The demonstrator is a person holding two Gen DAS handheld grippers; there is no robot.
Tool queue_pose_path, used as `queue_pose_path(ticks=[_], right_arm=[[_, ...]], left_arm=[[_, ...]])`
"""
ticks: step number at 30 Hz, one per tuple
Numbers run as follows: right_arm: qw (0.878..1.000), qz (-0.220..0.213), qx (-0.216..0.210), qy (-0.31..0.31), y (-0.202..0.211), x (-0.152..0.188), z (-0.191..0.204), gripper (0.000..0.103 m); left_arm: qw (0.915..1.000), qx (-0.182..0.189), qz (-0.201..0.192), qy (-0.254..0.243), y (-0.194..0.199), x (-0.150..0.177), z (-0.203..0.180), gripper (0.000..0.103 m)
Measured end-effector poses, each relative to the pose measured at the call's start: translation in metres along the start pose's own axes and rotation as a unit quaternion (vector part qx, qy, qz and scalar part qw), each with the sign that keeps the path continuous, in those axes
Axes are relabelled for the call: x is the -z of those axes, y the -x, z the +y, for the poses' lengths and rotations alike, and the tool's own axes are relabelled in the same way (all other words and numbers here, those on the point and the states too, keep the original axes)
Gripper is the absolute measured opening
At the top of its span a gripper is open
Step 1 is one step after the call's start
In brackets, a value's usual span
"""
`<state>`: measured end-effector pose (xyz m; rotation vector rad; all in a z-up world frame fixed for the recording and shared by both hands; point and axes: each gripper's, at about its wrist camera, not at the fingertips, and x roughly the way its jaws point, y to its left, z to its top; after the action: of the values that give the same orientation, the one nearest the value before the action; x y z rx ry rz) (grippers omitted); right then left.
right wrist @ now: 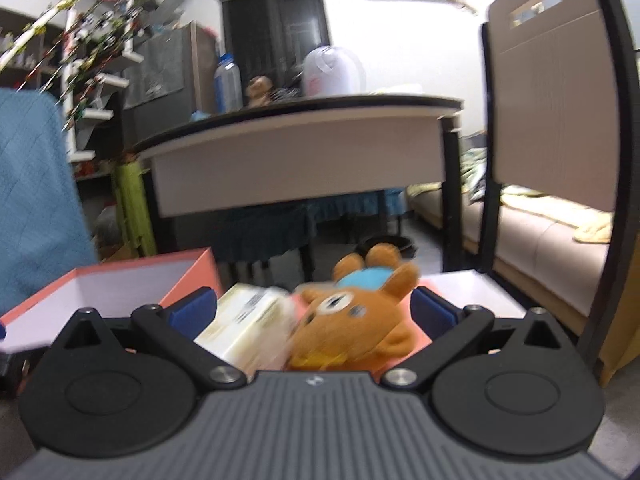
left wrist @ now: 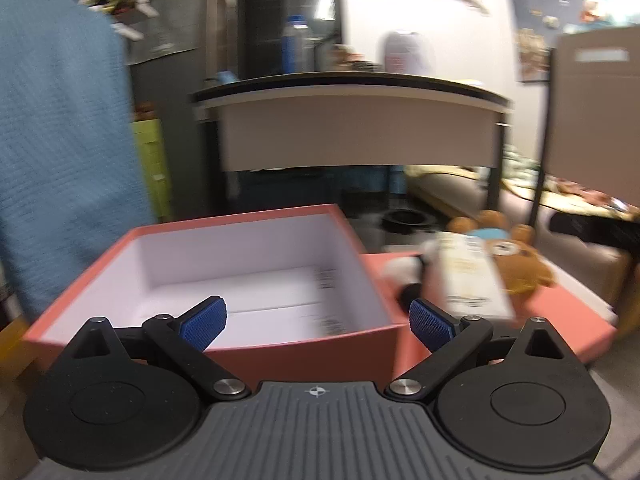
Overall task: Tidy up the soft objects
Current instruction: 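Grasp the white tissue pack with the left gripper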
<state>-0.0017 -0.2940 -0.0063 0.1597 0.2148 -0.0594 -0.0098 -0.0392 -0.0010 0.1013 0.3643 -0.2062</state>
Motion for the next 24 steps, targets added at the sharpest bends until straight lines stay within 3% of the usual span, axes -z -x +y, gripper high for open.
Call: queue_pose_path(ticks=[3,10,20,22,24], right_arm=[[1.0,-0.019,0.016,-0.017,-0.003,-0.008,-0.017,0.103],[0.997,-0.034,0.057,-0.043,-0.009,-0.015,-0.045,0.103],[0.997,-0.027,0.064,-0.027,-0.02,-0.009,-0.051,0.103],[0.997,-0.026,0.066,-0.024,-0.022,-0.008,-0.051,0.103],[0.997,-0.025,0.07,-0.025,-0.025,-0.008,-0.052,0.103]], left_arm=[[0.9983,0.049,0.008,-0.03,-0.005,-0.003,-0.019,0.099],[0.9883,0.107,0.011,-0.108,-0.033,-0.007,-0.068,0.099],[0.9872,0.126,0.06,-0.077,-0.091,-0.003,-0.084,0.099],[0.9881,0.124,0.058,-0.07,-0.096,-0.005,-0.084,0.094],[0.988,0.124,0.058,-0.072,-0.1,-0.006,-0.084,0.077]])
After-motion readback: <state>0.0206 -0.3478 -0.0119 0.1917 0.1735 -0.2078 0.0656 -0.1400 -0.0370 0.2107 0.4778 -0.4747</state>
